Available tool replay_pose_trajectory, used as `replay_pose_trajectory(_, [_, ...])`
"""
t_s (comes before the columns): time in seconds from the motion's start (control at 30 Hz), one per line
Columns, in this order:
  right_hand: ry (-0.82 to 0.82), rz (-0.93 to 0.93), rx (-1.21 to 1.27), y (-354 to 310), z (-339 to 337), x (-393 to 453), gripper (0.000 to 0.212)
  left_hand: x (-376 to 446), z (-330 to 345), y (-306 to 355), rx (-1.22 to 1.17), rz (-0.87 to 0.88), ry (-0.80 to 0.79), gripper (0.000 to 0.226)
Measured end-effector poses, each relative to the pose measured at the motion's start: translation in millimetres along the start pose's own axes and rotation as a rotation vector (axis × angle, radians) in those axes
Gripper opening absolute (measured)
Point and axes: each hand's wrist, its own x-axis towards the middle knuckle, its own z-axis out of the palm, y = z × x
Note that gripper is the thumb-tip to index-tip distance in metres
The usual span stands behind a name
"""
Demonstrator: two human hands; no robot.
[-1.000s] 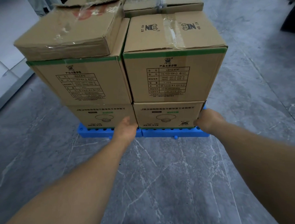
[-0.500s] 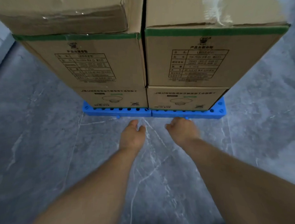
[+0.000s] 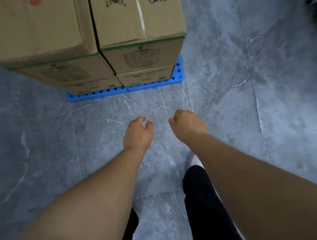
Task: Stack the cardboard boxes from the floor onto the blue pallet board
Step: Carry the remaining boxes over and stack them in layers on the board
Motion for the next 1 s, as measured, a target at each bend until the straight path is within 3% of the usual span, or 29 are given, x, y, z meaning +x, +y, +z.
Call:
replay_pose_trajectory(0.23, [-0.059, -0.027, -0.085, 47.4, -104.2, -79.4, 0.027, -93.0, -22.9, 85.7, 0.188, 0.036, -0.052, 0.042])
replay_pose_trajectory(0.47, [0.009, -0.081, -0.084, 78.8, -229.6, -97.1, 0.027, -134.5, -51.2, 188.7, 0.113, 0.023, 0.013, 0.042])
replay_pose_trajectory(0.73, [0.079, -0.131, -0.078, 63.7, -342.3, -60.0, 0.024, -127.3, -68.7, 308.7, -0.037, 0.044, 0.098, 0.043])
replay_pose_trajectory(1.0, [0.059, -0.213, -0.165, 13.8, -420.9, 20.8, 0.02, -57.6, -99.5, 380.6, -0.133, 0.06, 0.206, 0.042])
